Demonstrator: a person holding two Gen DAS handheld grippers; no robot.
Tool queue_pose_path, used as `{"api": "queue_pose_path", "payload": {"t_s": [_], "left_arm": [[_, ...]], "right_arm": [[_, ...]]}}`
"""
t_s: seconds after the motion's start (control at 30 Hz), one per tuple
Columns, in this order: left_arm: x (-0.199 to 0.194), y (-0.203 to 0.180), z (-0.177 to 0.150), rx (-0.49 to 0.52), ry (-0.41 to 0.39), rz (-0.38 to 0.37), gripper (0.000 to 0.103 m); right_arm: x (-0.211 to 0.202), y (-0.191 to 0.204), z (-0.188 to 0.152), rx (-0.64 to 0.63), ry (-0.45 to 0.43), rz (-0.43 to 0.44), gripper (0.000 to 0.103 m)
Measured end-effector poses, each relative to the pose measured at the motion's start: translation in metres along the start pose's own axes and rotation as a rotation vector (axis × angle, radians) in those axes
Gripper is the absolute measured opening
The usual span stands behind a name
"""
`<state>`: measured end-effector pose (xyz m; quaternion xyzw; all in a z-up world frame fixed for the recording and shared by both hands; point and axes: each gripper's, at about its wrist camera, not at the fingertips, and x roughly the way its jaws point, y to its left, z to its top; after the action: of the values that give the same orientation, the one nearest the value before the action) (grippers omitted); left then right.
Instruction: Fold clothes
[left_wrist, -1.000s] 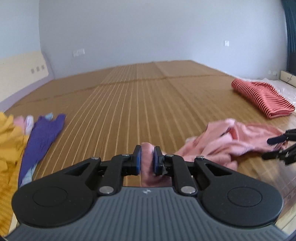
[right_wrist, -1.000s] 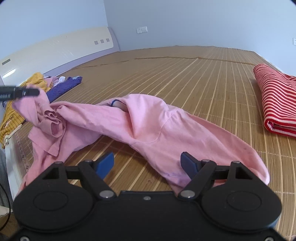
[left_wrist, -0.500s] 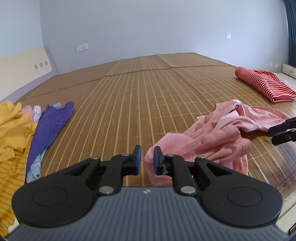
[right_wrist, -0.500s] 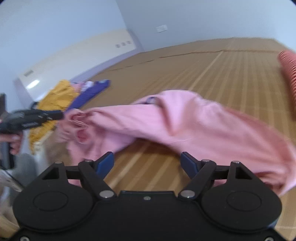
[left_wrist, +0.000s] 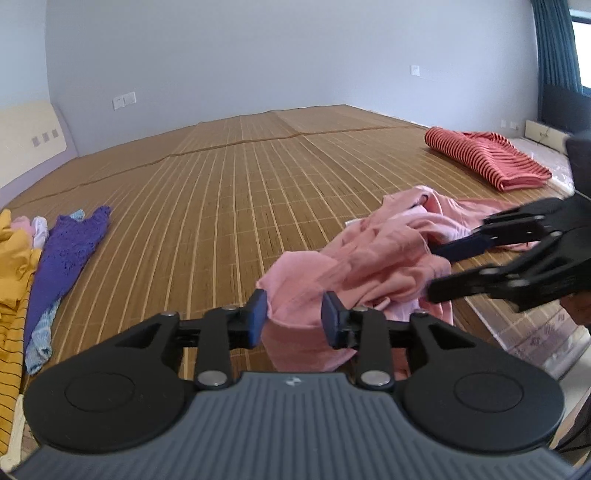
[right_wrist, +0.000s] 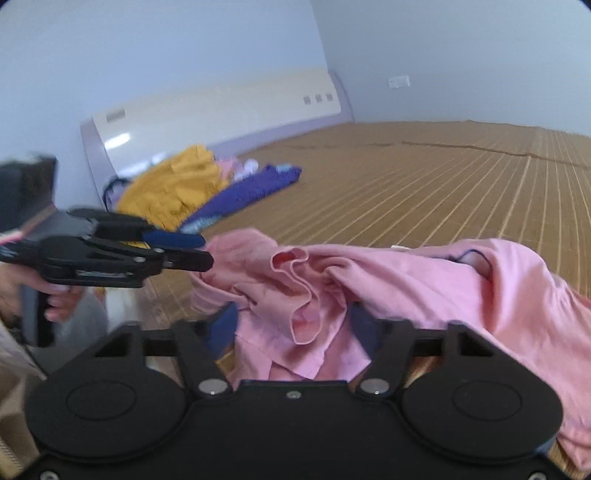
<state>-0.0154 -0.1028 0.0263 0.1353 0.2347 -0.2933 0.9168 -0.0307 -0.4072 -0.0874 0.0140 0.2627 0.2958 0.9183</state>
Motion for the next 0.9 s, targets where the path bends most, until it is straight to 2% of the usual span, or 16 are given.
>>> {"api": "queue_pose_path", "payload": {"t_s": [0.1, 0.13, 0.17, 0.3, 0.37, 0.53, 0.6, 0.63, 0.67, 0.7, 0.8, 0.9], "left_arm": [[-0.003, 0.002, -0.002, 0.004, -0.002, 0.001, 0.039], [-0.004, 0.004, -0.002, 0.003, -0.003, 0.0, 0.039], [-0.005, 0.005, -0.002, 0.001, -0.004, -0.002, 0.04], [-0.014, 0.015, 0.001, -0.013, -0.028, 0.046, 0.046], [-0.017, 0.018, 0.003, -0.026, -0.037, 0.063, 0.046], [-0.018, 0.015, 0.006, -0.018, -0.038, 0.051, 0.047], [-0.014, 0.009, 0.006, 0.005, -0.033, 0.047, 0.047], [-0.012, 0.006, 0.006, 0.02, -0.029, 0.05, 0.047], [-0.01, 0.005, 0.005, 0.033, -0.027, 0.051, 0.047], [-0.009, 0.004, 0.004, 0.038, -0.023, 0.049, 0.047], [-0.004, 0.006, 0.003, 0.018, -0.014, 0.039, 0.047], [0.001, 0.007, 0.003, 0.02, -0.011, 0.038, 0.047]], "right_arm": [[0.015, 0.011, -0.001, -0.04, 0.014, -0.03, 0.012], [0.016, 0.013, -0.002, -0.036, 0.006, -0.004, 0.007], [0.016, 0.015, -0.003, -0.039, 0.001, 0.022, 0.007], [0.009, 0.041, -0.004, -0.138, 0.013, 0.12, 0.006], [0.014, 0.053, -0.003, -0.144, 0.03, 0.164, 0.006], [0.032, 0.076, -0.014, -0.14, 0.083, 0.27, 0.007], [0.036, 0.078, -0.018, -0.124, 0.119, 0.294, 0.013], [0.034, 0.075, -0.018, -0.093, 0.121, 0.303, 0.023], [0.029, 0.071, -0.017, -0.071, 0.109, 0.298, 0.037], [0.021, 0.067, -0.014, -0.059, 0.083, 0.277, 0.042], [-0.009, 0.049, -0.008, -0.064, 0.016, 0.171, 0.044], [-0.022, 0.023, -0.003, -0.047, -0.004, 0.048, 0.047]]}}
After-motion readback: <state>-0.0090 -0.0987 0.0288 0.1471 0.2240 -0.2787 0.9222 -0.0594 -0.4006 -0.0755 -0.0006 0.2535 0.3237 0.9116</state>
